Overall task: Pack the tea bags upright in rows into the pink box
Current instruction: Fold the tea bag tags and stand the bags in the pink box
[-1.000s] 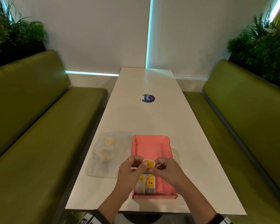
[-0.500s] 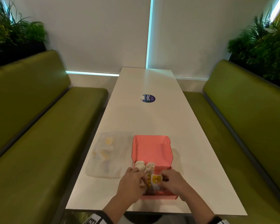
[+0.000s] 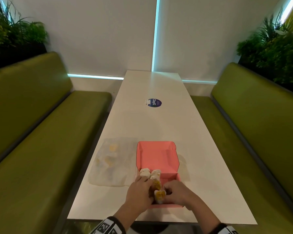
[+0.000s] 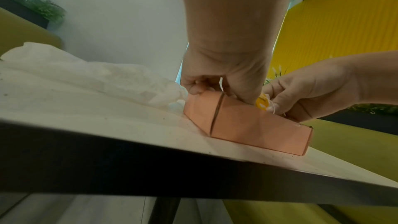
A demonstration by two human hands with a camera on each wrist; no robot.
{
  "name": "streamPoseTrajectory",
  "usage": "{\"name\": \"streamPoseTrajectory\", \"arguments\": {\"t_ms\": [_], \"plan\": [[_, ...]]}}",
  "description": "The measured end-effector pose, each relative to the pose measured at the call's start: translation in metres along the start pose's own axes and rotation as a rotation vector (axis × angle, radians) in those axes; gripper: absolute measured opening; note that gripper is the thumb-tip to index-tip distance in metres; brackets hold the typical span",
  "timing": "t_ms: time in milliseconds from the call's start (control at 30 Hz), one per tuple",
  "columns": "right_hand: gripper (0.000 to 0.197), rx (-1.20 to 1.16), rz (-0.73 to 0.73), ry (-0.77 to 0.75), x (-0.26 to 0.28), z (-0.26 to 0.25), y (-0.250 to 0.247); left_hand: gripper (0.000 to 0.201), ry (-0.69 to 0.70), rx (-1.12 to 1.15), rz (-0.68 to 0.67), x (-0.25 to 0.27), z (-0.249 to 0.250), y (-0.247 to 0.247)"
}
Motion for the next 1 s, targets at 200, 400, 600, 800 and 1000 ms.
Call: {"name": "streamPoseTrajectory", "arguments": {"t_ms": [200,400,600,800,1000], "plan": [[0.015,-0.066,0.012,0.033,-0.007,-0.001,0.015,0.027,0.002,0.02,0.019,0.001,-0.002,0.003],[0.035,-0.074,0.118,0.13,-0.009,0.003,0.021,0.02,0.014,0.005,0.035,0.002,-0.002,0.004],[0.028,-0.048,0.192,0.159,-0.01,0.0,0.024,0.018,0.049,0.078,0.036,0.003,-0.004,0.003],[0.03,-0.06,0.269,0.161,-0.01,-0.001,0.021,0.009,0.037,0.26,0.071,0.005,-0.011,-0.009],[0.027,0.005,0.326,0.132,-0.012,-0.003,0.019,0.016,-0.068,0.322,0.036,0.009,-0.026,-0.005]]}}
Point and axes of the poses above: each hand's wrist, its own x-axis away from the middle knuckle, its own y-axis out of the palm, z = x × y, the point moved 2 cm from there along -x, towards the middle knuckle, and after that the axes turned 4 degrees about -y, right-handed, at the moved point
